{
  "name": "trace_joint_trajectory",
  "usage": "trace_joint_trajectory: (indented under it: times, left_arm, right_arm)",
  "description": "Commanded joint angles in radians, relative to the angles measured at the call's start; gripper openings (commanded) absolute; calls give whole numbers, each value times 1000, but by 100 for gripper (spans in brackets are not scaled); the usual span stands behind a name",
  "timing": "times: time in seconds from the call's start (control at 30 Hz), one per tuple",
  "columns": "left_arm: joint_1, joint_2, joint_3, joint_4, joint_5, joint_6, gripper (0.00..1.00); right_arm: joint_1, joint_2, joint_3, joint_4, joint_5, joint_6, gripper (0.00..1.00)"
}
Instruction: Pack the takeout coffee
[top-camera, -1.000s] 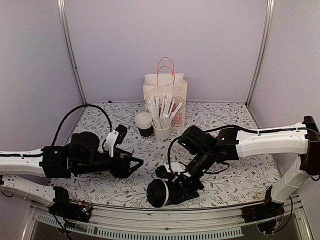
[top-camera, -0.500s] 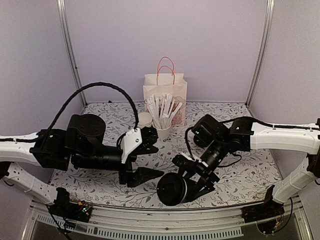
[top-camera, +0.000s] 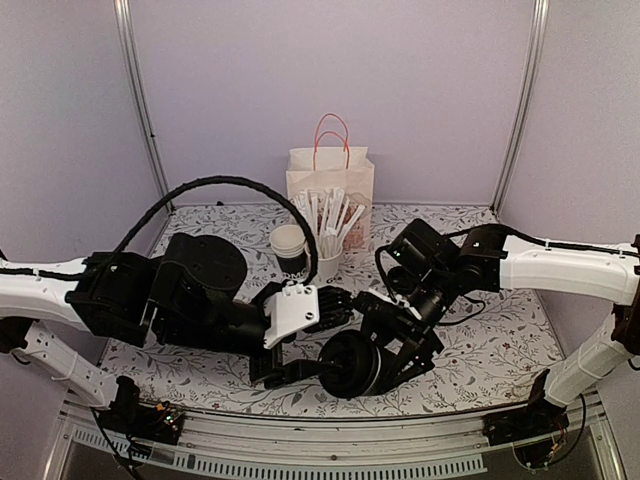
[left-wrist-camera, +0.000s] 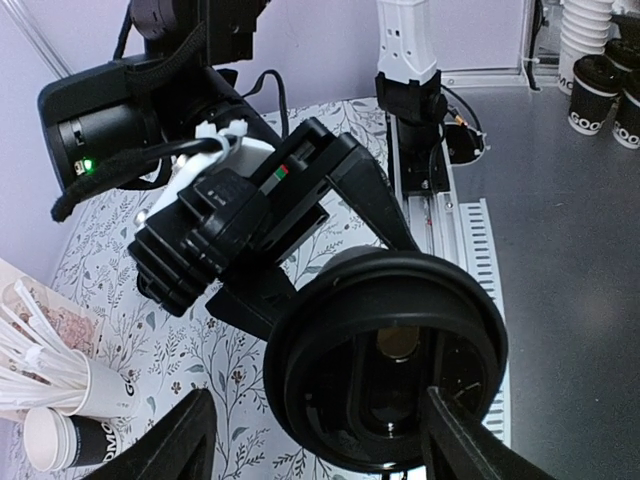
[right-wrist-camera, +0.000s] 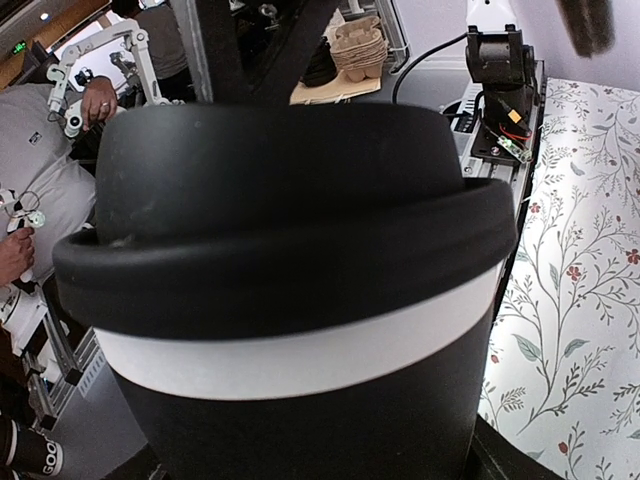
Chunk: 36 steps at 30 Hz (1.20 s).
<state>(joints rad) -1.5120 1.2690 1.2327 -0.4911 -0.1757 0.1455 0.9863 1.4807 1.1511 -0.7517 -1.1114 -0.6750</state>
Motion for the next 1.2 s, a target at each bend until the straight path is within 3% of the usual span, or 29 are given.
trace_joint_trajectory:
  times: [0.0,1.17]
  left_arm:
    - [-23,-3,60,-76,11,-30,73]
    - [-44,19,46,-110,90,-39,78]
  right_arm:
    - [-11,18,28,-4,-40,-14,70]
    - [-10,52,65,-18,-45,-15,71]
